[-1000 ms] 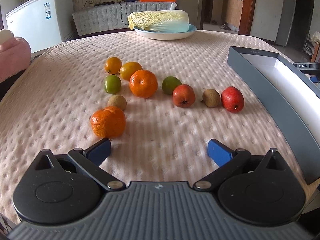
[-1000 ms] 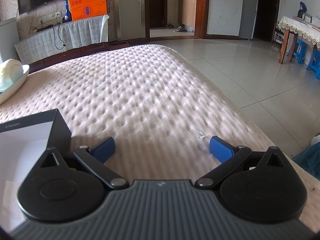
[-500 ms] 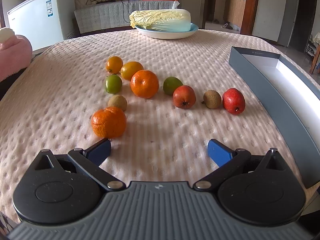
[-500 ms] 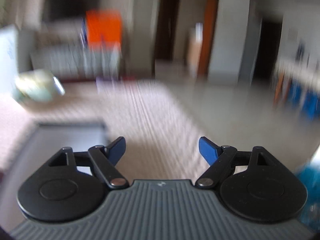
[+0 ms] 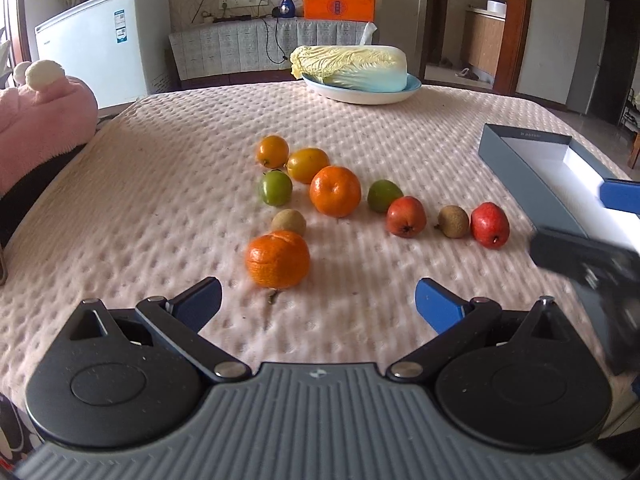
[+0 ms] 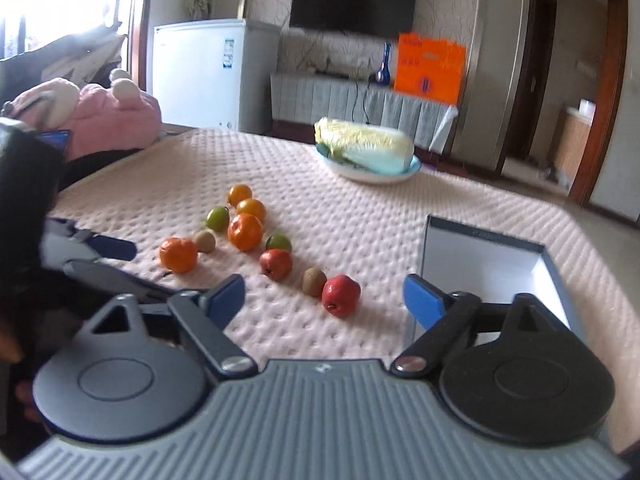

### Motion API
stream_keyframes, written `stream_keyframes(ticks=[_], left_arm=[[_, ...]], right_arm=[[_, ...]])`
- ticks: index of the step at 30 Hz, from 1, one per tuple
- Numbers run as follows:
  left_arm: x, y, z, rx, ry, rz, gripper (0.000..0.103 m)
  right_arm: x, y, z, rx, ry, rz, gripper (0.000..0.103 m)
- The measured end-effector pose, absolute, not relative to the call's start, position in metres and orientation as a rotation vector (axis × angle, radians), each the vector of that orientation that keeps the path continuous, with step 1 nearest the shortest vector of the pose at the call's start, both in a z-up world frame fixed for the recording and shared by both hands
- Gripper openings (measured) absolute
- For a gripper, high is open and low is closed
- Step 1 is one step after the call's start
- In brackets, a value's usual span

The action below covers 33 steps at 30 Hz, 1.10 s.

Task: Organize fruits
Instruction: 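Grasp the red apple with the right tool while the left tool grasps the orange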

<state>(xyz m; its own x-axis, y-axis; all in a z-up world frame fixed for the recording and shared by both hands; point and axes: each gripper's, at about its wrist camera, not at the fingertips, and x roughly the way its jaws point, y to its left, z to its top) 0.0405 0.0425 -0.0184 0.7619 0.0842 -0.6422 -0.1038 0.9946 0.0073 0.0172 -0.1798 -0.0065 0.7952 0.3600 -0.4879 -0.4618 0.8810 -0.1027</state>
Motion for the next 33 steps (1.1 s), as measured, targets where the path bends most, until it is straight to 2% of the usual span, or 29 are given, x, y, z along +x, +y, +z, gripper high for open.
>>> stream_keyframes(ticks=[4,9,12,14,15,16,17,20,22,30,32,33], left_arm=[[0.038,0.048,-0.018,-0.025,0.687,0.083,0.103],[0.037,0.045,-0.019,-0.014,0.683,0.037,0.103],[0.04,0.041,-0.019,0.002,0.68,0.019,0.103],[0.043,0.04,-0.019,0.012,0.674,0.017,0.095],[0.045,0.041,-0.019,0.007,0.679,0.015,0.088],[0.047,0.042,-0.02,-0.001,0.687,0.017,0.085],[0.05,0.044,-0.02,-0.001,0.689,0.027,0.085],[0.057,0.049,-0.021,-0.004,0.689,0.04,0.085],[0.059,0.052,-0.022,-0.003,0.687,0.048,0.082],[0.065,0.067,-0.03,-0.044,0.75,0.084,0.083],[0.065,0.069,-0.03,-0.047,0.748,0.081,0.082],[0.065,0.069,-0.03,-0.046,0.746,0.078,0.078]], right_arm=[[0.032,-0.174,-0.019,-0.175,0.549,0.46,0.068],[0.059,-0.161,-0.033,-0.225,0.598,0.431,0.064],[0.072,-0.161,-0.04,-0.204,0.66,0.419,0.059],[0.077,-0.159,-0.044,-0.204,0.69,0.413,0.059],[0.079,-0.157,-0.046,-0.206,0.71,0.411,0.056],[0.082,-0.155,-0.047,-0.208,0.73,0.408,0.053],[0.084,-0.153,-0.049,-0.211,0.748,0.405,0.05],[0.091,-0.148,-0.054,-0.235,0.789,0.387,0.049],[0.095,-0.146,-0.055,-0.238,0.802,0.393,0.041],[0.101,-0.146,-0.053,-0.249,0.819,0.405,0.035],[0.1,-0.148,-0.051,-0.243,0.822,0.418,0.035],[0.099,-0.15,-0.05,-0.234,0.82,0.425,0.035]])
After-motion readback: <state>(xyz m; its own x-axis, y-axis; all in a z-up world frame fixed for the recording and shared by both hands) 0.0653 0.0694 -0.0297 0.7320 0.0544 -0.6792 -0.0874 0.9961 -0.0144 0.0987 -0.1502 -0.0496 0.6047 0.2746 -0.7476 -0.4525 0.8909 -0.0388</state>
